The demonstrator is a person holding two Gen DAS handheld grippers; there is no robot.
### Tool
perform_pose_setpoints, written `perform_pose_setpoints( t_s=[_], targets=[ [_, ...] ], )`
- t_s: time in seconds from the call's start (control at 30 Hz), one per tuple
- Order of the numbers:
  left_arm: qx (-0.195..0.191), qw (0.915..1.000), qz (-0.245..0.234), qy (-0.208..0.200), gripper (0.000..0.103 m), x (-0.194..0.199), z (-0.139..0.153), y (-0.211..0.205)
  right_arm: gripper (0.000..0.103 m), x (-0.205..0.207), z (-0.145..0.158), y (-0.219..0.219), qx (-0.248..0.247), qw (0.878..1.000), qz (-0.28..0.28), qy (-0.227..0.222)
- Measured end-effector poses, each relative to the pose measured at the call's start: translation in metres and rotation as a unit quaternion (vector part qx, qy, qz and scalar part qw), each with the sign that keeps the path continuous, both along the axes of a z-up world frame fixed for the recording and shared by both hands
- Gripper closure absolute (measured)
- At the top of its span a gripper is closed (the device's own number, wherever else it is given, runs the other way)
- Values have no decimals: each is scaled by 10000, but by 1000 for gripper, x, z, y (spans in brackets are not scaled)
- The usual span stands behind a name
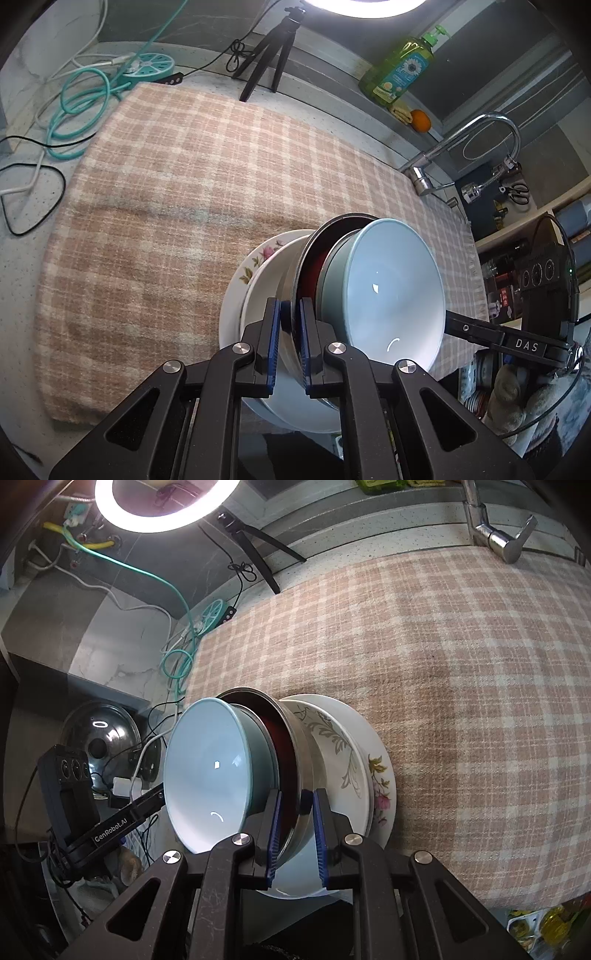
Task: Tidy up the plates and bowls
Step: 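Lower the nested bowls onto the floral plate stack with the right gripper, then open the right gripper and pull it back from the bowls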
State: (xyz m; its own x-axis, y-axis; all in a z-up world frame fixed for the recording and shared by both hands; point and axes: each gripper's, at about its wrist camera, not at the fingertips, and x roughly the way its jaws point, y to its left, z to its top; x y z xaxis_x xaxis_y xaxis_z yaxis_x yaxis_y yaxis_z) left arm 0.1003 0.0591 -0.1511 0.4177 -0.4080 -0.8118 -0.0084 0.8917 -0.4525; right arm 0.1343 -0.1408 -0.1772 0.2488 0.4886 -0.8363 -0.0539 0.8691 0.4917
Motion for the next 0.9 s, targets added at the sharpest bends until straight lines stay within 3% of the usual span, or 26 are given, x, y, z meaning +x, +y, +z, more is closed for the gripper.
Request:
perform_pose_setpoints(
  t_s=[0.53,0.9],
  targets=[
    [276,9994,-72,-187,77,-4,9,12,84,-12,10,-12,-177,9993,-180,-264],
    [275,9980,110,-555,76,-9,24,34,81,-44,37,-30,-310,9925,-923,-734]
  ],
)
